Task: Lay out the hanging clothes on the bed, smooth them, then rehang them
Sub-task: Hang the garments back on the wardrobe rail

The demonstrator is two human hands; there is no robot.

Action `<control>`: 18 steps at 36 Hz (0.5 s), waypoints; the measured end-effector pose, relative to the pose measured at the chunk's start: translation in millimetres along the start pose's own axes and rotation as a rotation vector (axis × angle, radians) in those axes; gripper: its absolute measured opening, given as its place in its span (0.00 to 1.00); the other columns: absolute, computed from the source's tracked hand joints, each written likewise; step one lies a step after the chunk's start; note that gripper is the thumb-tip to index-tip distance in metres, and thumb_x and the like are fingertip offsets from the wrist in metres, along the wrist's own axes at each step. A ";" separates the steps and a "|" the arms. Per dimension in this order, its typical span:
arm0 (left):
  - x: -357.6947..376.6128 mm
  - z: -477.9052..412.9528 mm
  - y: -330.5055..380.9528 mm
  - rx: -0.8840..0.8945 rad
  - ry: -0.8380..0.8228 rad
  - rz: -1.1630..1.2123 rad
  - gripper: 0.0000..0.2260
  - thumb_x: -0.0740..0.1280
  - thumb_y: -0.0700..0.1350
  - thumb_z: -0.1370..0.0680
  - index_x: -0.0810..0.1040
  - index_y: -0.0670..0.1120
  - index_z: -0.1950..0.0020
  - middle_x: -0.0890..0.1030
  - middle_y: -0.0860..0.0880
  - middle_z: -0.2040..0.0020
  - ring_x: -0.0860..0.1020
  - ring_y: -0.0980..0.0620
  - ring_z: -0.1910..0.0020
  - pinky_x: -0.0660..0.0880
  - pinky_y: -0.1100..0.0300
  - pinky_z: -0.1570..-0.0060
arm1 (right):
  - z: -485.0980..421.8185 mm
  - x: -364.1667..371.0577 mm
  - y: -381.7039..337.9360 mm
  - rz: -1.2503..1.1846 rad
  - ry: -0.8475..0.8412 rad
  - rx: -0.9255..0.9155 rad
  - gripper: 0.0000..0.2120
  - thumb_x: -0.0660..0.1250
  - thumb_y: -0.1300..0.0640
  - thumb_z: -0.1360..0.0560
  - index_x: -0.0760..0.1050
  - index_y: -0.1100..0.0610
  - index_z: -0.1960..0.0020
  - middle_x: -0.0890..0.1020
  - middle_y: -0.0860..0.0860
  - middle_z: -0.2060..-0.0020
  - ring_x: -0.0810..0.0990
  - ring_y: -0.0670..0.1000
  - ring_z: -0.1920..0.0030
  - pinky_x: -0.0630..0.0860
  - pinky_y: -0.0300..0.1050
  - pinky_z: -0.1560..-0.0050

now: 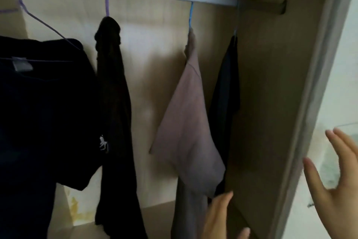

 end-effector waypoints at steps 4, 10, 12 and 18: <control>55.1 -27.0 35.9 0.109 -0.016 -0.007 0.41 0.65 0.71 0.34 0.46 0.68 0.28 0.49 0.65 0.25 0.54 0.60 0.25 0.53 0.58 0.26 | -0.5 3.5 23.4 0.047 -0.088 0.162 0.42 0.53 0.32 0.30 0.54 0.58 0.25 0.60 0.55 0.26 0.57 0.51 0.26 0.55 0.44 0.29; 99.3 -58.9 71.9 -0.067 -0.103 0.057 0.45 0.56 0.72 0.32 0.41 0.57 0.23 0.48 0.57 0.22 0.52 0.53 0.23 0.54 0.56 0.26 | 8.8 16.3 45.9 -0.122 -0.235 0.317 0.37 0.60 0.36 0.26 0.49 0.46 0.23 0.50 0.38 0.24 0.50 0.38 0.25 0.54 0.47 0.25; 106.6 -72.6 71.4 -0.046 -0.012 0.096 0.45 0.51 0.71 0.36 0.45 0.55 0.22 0.55 0.56 0.22 0.58 0.54 0.24 0.58 0.60 0.28 | 10.7 17.9 46.4 -0.168 -0.224 0.320 0.35 0.60 0.39 0.25 0.49 0.44 0.23 0.51 0.36 0.24 0.52 0.38 0.25 0.56 0.45 0.26; 105.0 -91.3 43.1 0.019 0.138 0.005 0.54 0.40 0.80 0.47 0.60 0.55 0.27 0.68 0.54 0.30 0.68 0.54 0.31 0.67 0.58 0.31 | 16.2 22.8 47.0 -0.267 -0.207 0.384 0.36 0.59 0.40 0.28 0.47 0.40 0.24 0.51 0.30 0.27 0.58 0.40 0.28 0.61 0.42 0.32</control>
Point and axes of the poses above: each hand's wrist, its own z-axis away from the middle knuckle, its own x-axis out of the palm, y = z × x, the point moved 4 cm from there along -z, towards the middle knuckle
